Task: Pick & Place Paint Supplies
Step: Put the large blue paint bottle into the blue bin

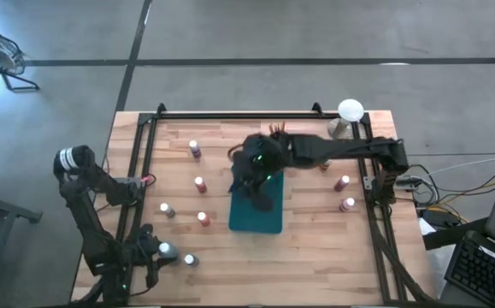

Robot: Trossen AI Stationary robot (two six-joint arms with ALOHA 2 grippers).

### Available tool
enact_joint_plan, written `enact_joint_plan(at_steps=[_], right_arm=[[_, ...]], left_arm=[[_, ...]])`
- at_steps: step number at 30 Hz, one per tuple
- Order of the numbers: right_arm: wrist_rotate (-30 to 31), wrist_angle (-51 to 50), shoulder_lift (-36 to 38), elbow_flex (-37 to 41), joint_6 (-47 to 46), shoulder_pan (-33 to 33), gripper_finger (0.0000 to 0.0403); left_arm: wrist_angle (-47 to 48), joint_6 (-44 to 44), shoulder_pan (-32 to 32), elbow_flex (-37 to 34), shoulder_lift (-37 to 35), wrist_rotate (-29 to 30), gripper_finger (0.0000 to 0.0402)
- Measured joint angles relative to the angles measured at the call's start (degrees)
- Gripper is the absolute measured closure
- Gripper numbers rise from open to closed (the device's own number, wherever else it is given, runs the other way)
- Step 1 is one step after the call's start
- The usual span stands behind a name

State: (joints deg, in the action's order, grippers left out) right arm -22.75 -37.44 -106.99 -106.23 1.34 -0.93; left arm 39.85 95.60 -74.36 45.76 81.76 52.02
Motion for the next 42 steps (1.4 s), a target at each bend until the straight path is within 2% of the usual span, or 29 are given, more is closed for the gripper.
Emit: enact_joint_plan(at_steps=[8,15,18,23,26,35,39,42], right_arm=[[0.2,-5.1,-12.2,-14.9,7.3,-4.3,0.0215],[0.4,-8.3,-22.8,-28.9,9.4,-5.9,0.0211],[1.3,-4.8,-23.5,-28.2,10.4,-6.8,0.0220],[11.5,-2.8,-24.3,-28.7,12.0,-7.4,0.0229],[12.4,-1.5,-24.4,-28.8,10.6,-7.6,0.0225],[12.4,3.7,-26.5,-28.3,7.6,-8.6,0.0205],[12.4,5.2,-26.7,-28.3,7.8,-9.0,0.0211],[15.4,5.4,-26.8,-28.3,8.7,-9.0,0.0220]], left_arm=[[0.2,-8.4,4.0,1.6,-5.6,-5.5,0.0238],[4.2,-14.8,6.1,3.4,-11.2,-8.5,0.0238],[7.4,-14.5,6.2,3.4,-12.6,-9.5,0.0238],[11.5,-13.5,7.7,3.4,-13.4,-15.3,0.0239],[12.3,-14.3,10.1,3.4,-14.2,-19.0,0.0239],[16.2,-27.3,19.4,7.2,-15.4,-25.2,0.0239],[18.5,-33.5,23.5,9.3,-15.4,-26.9,0.0239],[18.7,-38.7,26.9,10.7,-15.4,-28.0,0.0239]])
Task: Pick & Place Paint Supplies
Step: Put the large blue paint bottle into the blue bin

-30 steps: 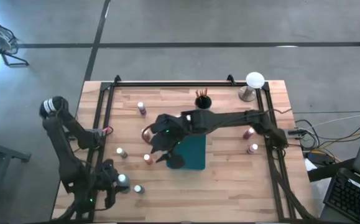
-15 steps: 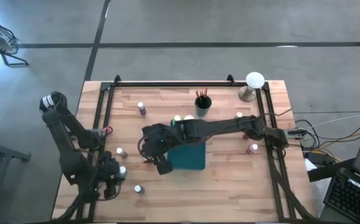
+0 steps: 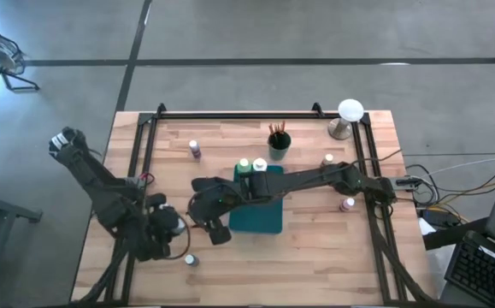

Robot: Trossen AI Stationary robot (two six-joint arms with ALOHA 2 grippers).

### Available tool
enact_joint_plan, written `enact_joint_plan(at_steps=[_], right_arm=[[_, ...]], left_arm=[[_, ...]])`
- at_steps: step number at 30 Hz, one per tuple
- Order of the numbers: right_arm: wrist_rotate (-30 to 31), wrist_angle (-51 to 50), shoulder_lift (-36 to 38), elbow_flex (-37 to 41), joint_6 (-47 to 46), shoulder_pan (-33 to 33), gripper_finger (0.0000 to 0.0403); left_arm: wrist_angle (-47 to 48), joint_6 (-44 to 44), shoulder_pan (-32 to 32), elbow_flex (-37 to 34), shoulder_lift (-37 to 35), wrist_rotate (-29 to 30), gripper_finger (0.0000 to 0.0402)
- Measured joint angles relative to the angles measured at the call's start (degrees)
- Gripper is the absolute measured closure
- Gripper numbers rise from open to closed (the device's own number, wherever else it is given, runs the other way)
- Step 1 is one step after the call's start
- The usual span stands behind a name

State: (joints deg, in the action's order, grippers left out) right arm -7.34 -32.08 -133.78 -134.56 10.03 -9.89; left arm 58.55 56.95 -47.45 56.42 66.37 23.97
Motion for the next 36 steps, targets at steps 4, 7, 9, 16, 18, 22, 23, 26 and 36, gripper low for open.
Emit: enact_joint_plan(at_steps=[4,7,9,16,18,22,23,26,36], right_arm=[[2.2,0.0,0.0,0.0,0.6,0.0,0.0229],[2.7,-0.7,0.0,0.0,0.7,0.0,0.0229],[2.7,-0.8,0.0,0.0,0.7,0.0,0.0224],[3.0,-0.7,0.0,0.0,0.7,-0.2,0.0205],[3.0,-0.7,0.0,0.0,0.7,-0.2,0.0204],[3.0,-0.7,0.0,0.0,0.7,-0.2,0.0213],[3.0,-0.7,0.0,0.0,0.8,-0.2,0.0217],[3.0,-0.7,-0.1,0.0,1.0,-0.3,0.0230],[4.3,-1.8,-0.2,0.0,2.2,-0.2,0.0280]], left_arm=[[0.0,-6.0,4.4,1.1,0.1,-2.5,0.0239],[-0.1,-8.9,7.1,1.2,0.1,-4.7,0.0239],[-0.1,-10.4,8.5,1.2,0.1,-5.7,0.0239],[-1.1,-14.9,11.5,1.4,0.1,-7.5,0.0240],[-1.2,-15.6,12.1,1.5,0.1,-7.7,0.0240],[-2.6,-17.4,12.5,1.6,0.1,-7.9,0.0240],[-3.3,-18.0,12.5,1.6,0.1,-7.9,0.0240],[-4.3,-18.7,12.6,1.6,0.1,-8.0,0.0240],[-3.9,-18.5,13.0,1.6,0.3,-8.7,0.0240]])
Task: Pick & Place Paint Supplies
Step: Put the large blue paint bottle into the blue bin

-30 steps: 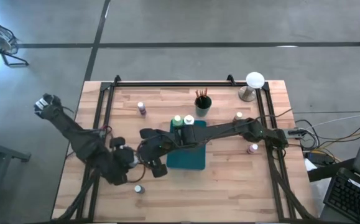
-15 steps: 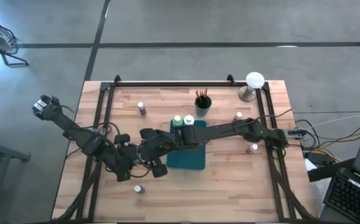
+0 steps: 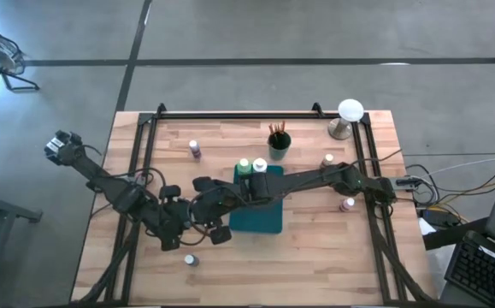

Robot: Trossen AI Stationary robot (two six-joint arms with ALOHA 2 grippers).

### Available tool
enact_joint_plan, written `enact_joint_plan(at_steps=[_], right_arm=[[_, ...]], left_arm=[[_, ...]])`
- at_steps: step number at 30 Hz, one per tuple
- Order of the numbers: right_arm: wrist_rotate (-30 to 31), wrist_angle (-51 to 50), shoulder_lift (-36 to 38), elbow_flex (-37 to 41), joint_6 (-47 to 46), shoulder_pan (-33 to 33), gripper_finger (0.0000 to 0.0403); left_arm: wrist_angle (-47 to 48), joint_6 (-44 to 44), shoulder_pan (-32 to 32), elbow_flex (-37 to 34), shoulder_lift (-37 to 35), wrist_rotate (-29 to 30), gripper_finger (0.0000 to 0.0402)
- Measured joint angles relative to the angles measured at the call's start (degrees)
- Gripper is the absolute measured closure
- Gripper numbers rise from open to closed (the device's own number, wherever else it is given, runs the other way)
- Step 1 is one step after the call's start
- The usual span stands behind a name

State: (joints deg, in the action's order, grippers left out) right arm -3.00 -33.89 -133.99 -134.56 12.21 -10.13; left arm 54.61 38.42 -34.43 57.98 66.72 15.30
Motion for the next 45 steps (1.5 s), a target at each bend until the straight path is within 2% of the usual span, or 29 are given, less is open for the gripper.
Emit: enact_joint_plan(at_steps=[12,16,21,31,36,41,45], right_arm=[[0.2,0.4,0.0,0.0,-0.3,0.0,0.0227],[0.2,0.0,0.0,0.0,-0.2,0.0,0.0243],[0.2,-0.2,0.0,0.0,0.2,0.0,0.0288],[0.1,-0.1,0.0,0.0,0.5,0.0,0.0288],[0.1,-0.4,0.0,0.0,0.7,0.0,0.0288],[0.4,-5.9,0.4,-0.2,0.8,0.2,0.0288],[0.3,-11.3,2.1,-0.3,0.4,0.2,0.0288]], left_arm=[[-2.5,-2.8,1.2,0.0,0.0,-1.0,0.0240],[-2.0,-2.9,1.5,0.0,0.0,-1.3,0.0240],[-2.0,-2.6,1.5,0.0,0.0,-1.4,0.0241],[-2.0,-2.0,1.6,0.0,0.0,-1.4,0.0239],[-2.4,0.3,1.7,0.0,0.0,-0.9,0.0167],[-2.3,4.5,2.2,0.0,-0.2,-0.7,0.0090],[-1.1,5.0,2.2,0.6,-0.6,-0.7,0.0052]])
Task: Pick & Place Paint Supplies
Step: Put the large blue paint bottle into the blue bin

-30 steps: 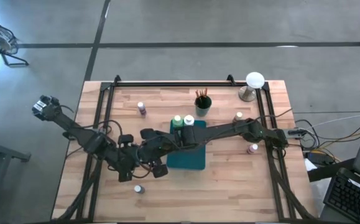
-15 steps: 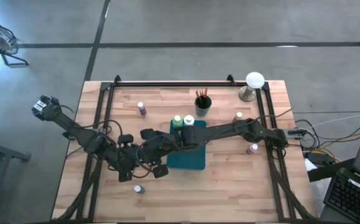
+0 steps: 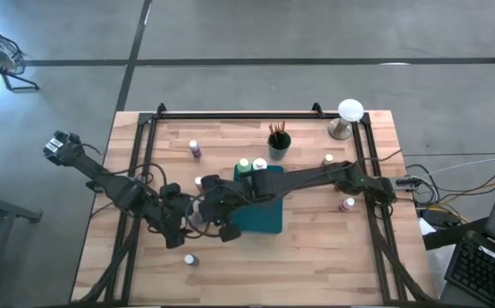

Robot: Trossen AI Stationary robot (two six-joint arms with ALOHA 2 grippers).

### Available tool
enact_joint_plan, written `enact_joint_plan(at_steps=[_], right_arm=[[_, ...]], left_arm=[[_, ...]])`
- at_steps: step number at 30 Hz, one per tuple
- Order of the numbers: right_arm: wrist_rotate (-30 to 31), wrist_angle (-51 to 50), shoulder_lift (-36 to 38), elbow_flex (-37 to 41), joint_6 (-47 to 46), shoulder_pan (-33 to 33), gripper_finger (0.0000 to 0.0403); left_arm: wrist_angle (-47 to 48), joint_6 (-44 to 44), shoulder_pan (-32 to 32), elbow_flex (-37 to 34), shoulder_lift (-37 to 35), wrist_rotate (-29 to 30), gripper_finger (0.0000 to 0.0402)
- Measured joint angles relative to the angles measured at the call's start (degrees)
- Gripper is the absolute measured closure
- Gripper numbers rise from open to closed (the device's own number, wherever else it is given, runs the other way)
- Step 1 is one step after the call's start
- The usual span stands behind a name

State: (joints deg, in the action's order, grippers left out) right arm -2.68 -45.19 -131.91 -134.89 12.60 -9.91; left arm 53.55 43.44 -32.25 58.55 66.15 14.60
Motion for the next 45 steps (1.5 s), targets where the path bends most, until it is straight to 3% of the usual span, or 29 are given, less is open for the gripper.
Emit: enact_joint_plan(at_steps=[8,16,20,25,31,39,45], right_arm=[[3.1,-10.7,6.9,0.0,-1.6,-0.1,0.0288],[3.3,-13.3,16.8,-0.1,-5.4,-0.1,0.0288],[8.8,-24.9,21.3,-0.1,-9.1,0.5,0.0288],[15.9,-37.4,22.6,0.4,-15.4,2.8,0.0288],[14.0,-45.2,21.3,1.2,-18.1,4.3,0.0288],[12.3,-41.1,23.9,9.9,-19.4,2.4,0.0288],[13.0,-28.0,29.6,25.4,-19.9,2.3,0.0288]], left_arm=[[9.0,3.6,0.0,3.2,-0.2,0.5,0.0047],[9.8,4.3,-0.1,3.2,-0.3,0.9,0.0046],[10.7,4.6,-0.2,3.1,-0.5,1.1,0.0048],[10.7,3.0,-1.0,3.1,-0.7,7.1,0.0048],[10.6,1.5,-1.1,3.1,-0.7,13.8,0.0048],[10.7,-0.9,-1.2,3.1,-0.8,16.1,0.0051],[11.1,0.1,-1.6,3.0,-0.8,16.2,0.0051]])
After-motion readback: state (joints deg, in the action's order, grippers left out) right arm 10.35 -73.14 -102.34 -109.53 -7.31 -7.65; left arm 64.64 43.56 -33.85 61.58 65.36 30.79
